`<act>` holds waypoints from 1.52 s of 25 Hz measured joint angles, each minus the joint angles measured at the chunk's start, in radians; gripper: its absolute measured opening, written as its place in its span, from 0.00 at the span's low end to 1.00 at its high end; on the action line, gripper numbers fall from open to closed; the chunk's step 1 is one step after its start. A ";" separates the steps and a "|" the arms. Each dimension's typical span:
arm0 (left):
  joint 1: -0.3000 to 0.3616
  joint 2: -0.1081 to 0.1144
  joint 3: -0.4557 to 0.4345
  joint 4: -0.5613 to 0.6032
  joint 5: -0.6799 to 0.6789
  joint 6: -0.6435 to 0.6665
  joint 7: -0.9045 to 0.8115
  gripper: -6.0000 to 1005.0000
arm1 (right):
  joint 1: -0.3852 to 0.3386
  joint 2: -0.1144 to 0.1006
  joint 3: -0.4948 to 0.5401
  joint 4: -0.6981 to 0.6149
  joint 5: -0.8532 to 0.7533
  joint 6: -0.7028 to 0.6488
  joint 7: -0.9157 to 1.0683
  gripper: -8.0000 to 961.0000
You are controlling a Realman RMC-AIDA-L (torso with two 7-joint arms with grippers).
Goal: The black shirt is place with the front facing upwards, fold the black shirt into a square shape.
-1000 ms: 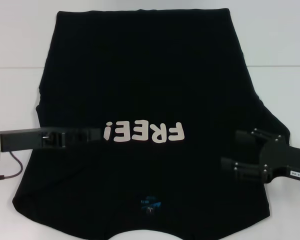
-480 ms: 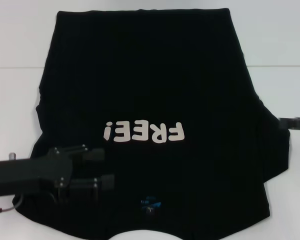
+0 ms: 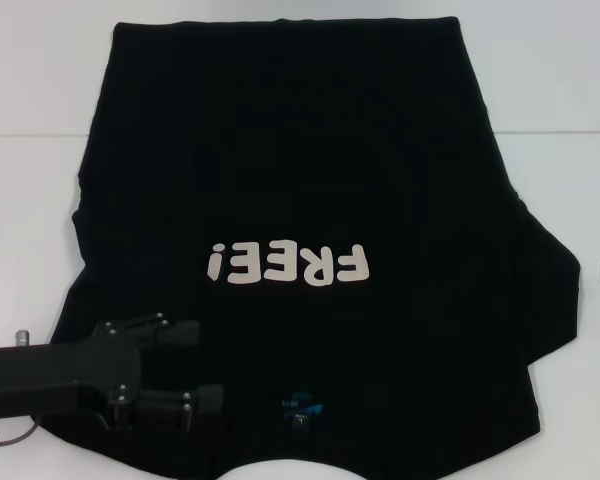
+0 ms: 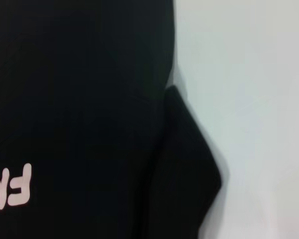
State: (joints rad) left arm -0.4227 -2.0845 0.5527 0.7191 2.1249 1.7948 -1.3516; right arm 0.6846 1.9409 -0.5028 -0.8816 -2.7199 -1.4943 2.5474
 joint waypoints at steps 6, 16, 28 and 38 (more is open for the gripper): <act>0.003 0.000 -0.002 0.000 0.001 0.000 0.003 0.96 | 0.040 -0.003 -0.040 0.131 -0.007 0.064 -0.006 0.94; 0.004 0.000 -0.005 0.000 0.001 0.001 0.000 0.95 | 0.076 0.006 -0.060 0.223 -0.004 0.152 -0.018 0.88; 0.004 0.000 -0.007 0.000 0.001 0.001 -0.001 0.95 | 0.100 0.016 -0.082 0.257 -0.005 0.201 -0.018 0.81; 0.004 0.000 -0.008 0.000 -0.002 0.002 0.002 0.95 | 0.100 0.021 -0.103 0.252 -0.011 0.219 -0.020 0.58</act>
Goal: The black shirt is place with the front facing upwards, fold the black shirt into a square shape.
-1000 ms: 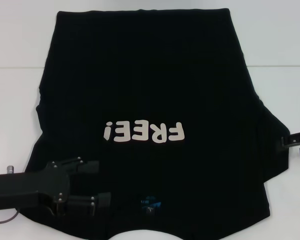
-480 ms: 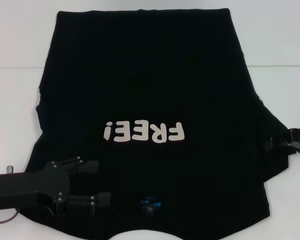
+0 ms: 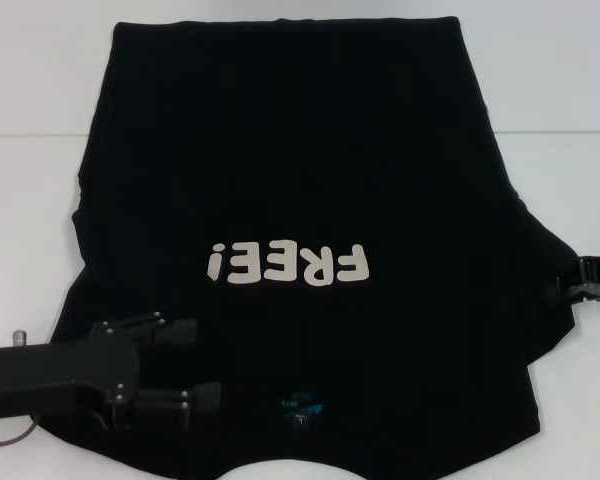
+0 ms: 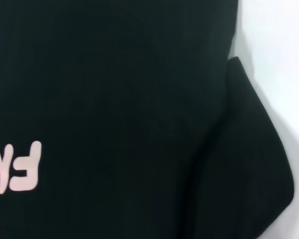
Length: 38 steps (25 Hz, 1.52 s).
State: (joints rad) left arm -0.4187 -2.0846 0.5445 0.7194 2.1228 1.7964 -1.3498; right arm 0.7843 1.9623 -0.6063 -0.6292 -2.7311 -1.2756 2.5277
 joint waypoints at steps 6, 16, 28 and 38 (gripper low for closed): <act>0.000 0.000 0.000 0.000 -0.002 0.001 -0.002 0.95 | -0.003 0.000 -0.023 0.001 -0.001 0.011 0.008 0.23; 0.000 0.006 -0.003 -0.017 -0.005 0.001 -0.002 0.95 | -0.034 -0.013 0.008 -0.047 0.007 -0.012 -0.001 0.05; -0.004 0.011 -0.008 -0.026 -0.006 -0.006 -0.004 0.95 | -0.056 -0.011 0.034 -0.157 0.098 -0.077 -0.091 0.05; -0.004 0.015 -0.012 -0.026 -0.006 -0.009 -0.006 0.95 | -0.008 0.006 0.016 -0.213 0.118 -0.142 -0.127 0.05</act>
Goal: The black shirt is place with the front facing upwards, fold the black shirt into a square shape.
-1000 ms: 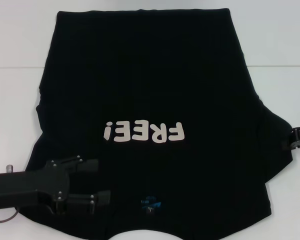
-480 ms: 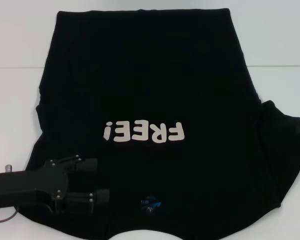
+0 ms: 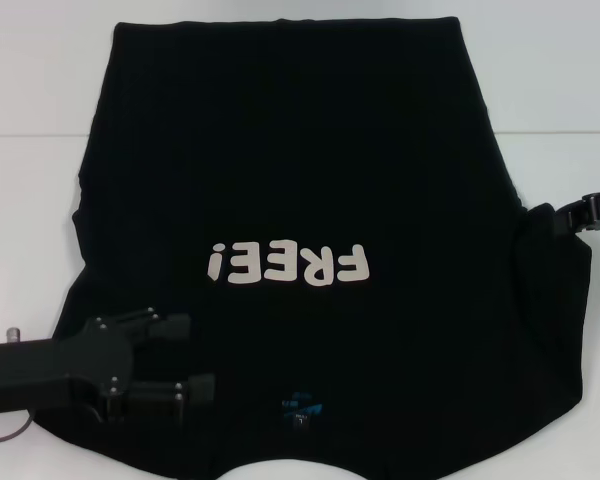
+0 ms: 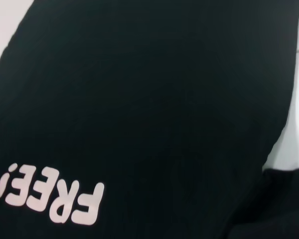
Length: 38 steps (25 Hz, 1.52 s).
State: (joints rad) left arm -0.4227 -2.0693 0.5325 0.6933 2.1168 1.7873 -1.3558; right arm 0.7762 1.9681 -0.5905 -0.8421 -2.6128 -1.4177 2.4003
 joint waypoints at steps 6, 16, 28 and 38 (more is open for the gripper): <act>-0.003 0.001 -0.002 0.000 0.004 0.000 0.000 0.94 | 0.011 0.003 -0.018 0.000 0.012 -0.005 -0.020 0.05; 0.002 0.002 -0.002 -0.001 0.001 -0.001 0.000 0.94 | 0.100 0.053 -0.185 0.006 0.014 -0.001 -0.019 0.06; 0.002 0.001 -0.053 -0.032 0.000 0.003 -0.001 0.94 | 0.121 0.102 -0.276 0.013 0.085 0.012 -0.059 0.24; -0.016 0.115 -0.151 -0.060 0.037 0.049 -0.498 0.94 | -0.175 0.057 -0.147 0.145 0.624 -0.168 -0.816 0.72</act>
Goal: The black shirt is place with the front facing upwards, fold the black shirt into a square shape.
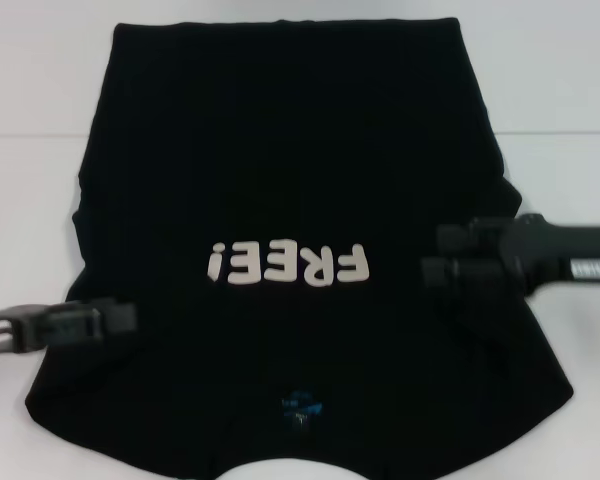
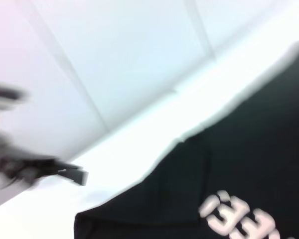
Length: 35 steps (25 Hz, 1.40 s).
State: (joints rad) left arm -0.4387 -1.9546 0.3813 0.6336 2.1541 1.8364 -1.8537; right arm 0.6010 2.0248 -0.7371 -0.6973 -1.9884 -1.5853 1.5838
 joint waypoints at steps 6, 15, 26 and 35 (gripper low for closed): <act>0.002 0.062 0.004 0.073 0.144 -0.031 -0.303 0.94 | -0.115 0.058 0.002 0.031 0.032 0.005 -0.374 0.71; -0.047 0.064 0.028 0.116 0.409 -0.165 -0.524 0.94 | -0.133 0.062 0.001 0.140 0.030 0.022 -0.520 0.72; -0.068 0.063 0.032 0.068 0.457 -0.219 -0.541 0.94 | -0.133 0.062 -0.001 0.141 0.030 0.022 -0.521 0.71; -0.097 0.050 0.033 0.012 0.453 -0.210 -0.514 0.94 | -0.130 0.063 0.000 0.140 0.031 0.015 -0.513 0.71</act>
State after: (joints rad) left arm -0.5362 -1.9042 0.4142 0.6455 2.6075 1.6266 -2.3675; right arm 0.4714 2.0876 -0.7371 -0.5571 -1.9575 -1.5708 1.0706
